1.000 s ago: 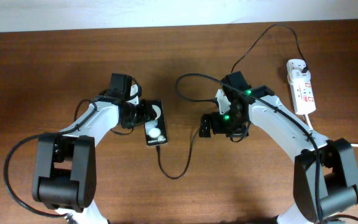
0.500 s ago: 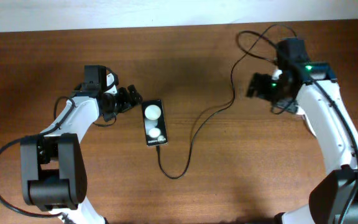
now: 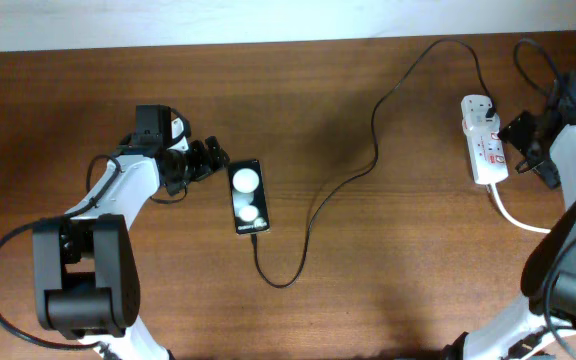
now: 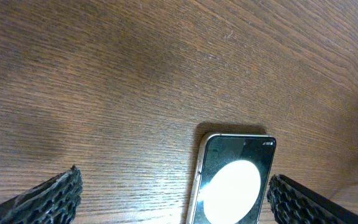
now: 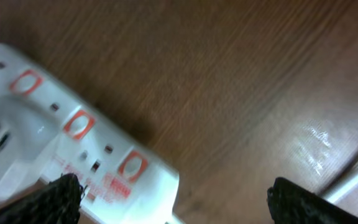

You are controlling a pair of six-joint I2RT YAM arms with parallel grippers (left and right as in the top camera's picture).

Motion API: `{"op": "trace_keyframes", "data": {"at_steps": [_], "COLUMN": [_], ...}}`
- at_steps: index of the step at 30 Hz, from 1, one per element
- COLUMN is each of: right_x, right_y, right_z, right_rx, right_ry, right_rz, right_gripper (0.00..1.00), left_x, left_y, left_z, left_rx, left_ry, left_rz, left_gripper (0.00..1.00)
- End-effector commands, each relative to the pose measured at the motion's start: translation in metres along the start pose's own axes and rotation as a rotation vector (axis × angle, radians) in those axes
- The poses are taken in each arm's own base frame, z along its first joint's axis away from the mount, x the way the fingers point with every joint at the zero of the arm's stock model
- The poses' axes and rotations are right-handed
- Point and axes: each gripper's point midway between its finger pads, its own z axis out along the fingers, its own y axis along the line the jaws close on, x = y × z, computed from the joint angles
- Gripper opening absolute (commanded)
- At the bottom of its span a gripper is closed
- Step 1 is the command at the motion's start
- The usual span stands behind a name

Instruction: Plug charger to phone and switch on socket

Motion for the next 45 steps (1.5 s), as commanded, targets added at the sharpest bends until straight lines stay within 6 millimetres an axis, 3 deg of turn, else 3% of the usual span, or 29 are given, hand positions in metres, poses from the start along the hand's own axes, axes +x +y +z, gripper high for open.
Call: {"op": "trace_keyframes", "data": {"at_steps": [1,3,8,10,12,16,34,35,38,42,45], "right_x": [0.009,0.014,0.015,0.014,0.018,0.026,0.056,0.058,0.059,0.04,0.038], "right_y": [0.006,0.007,0.013,0.016,0.036,0.05,0.038,0.037,0.035,0.027,0.026], "right_z": [0.034,0.057,0.08,0.08,0.079,0.075,0.077,0.076,0.075,0.053,0.051], "right_rx": [0.001,0.008,-0.003,-0.016,-0.136,-0.219,-0.106,-0.107,-0.121,-0.111,-0.112], "right_ry": [0.036,0.05,0.037,0.034,0.063,0.102,0.186,0.192,0.188,0.153,0.146], "right_rz": [-0.046,-0.048,-0.045,-0.043,-0.089,-0.118,-0.17,-0.242,-0.427,-0.407,-0.403], "right_gripper": [0.99,0.99,0.99,0.99,0.99,0.99,0.99,0.99,0.99,0.99,0.99], "left_x": [-0.004,-0.004,-0.004,-0.004,-0.004,-0.004,-0.004,-0.004,-0.004,-0.004,-0.004], "left_y": [-0.001,-0.001,-0.001,-0.001,-0.001,-0.001,-0.001,-0.001,-0.001,-0.001,-0.001], "left_z": [-0.001,-0.001,-0.001,-0.001,-0.001,-0.001,-0.001,-0.001,-0.001,-0.001,-0.001], "left_rx": [0.002,0.002,0.002,0.002,0.002,0.002,0.002,0.002,0.002,0.002,0.002], "left_ry": [-0.008,-0.008,-0.008,-0.008,-0.008,-0.008,-0.008,-0.008,-0.008,-0.008,-0.008], "left_rz": [0.01,0.01,0.01,0.01,0.01,0.01,0.01,0.01,0.01,0.01,0.01], "left_gripper": [0.99,0.99,0.99,0.99,0.99,0.99,0.99,0.99,0.99,0.99,0.99]}}
